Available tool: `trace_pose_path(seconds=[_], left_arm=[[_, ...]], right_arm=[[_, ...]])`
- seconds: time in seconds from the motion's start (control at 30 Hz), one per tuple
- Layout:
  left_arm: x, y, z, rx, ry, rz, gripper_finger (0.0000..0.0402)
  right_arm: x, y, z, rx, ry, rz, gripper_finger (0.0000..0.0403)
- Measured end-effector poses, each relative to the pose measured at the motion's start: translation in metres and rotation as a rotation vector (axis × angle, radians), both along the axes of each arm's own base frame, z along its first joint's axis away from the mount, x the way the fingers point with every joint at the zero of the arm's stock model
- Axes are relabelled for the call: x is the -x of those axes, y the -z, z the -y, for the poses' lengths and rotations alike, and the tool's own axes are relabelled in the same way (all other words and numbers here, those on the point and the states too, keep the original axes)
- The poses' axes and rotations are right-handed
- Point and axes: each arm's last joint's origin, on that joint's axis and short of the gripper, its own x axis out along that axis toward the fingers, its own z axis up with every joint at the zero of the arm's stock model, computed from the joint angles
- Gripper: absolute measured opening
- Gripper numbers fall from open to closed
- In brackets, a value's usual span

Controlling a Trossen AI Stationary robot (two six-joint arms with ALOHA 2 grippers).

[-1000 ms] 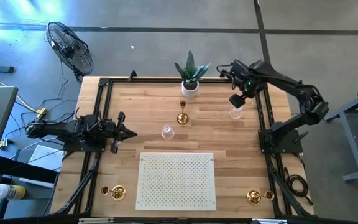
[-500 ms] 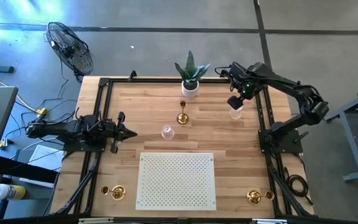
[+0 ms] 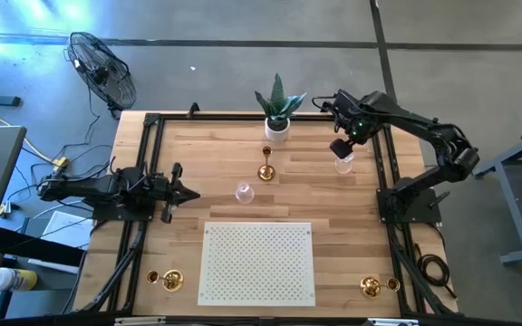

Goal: Pick & Place candle stick holders
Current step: Put the right transparent candle holder on the shelf

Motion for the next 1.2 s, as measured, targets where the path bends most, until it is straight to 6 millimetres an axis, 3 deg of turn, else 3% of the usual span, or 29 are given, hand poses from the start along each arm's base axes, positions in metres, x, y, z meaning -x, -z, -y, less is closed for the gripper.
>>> trace_pose_path(seconds=[0.6, 1.2], left_arm=[[0.0, 0.0, 0.0, 0.0, -0.001, 0.0, 0.0001], [0.0, 0.0, 0.0, 0.0, -0.001, 0.0, 0.0001]], right_arm=[[-0.003, 0.001, 0.003, 0.037, 0.006, 0.024, 0.0298], [0.005, 0.041, -0.006, -0.021, -0.027, -0.011, 0.0298]])
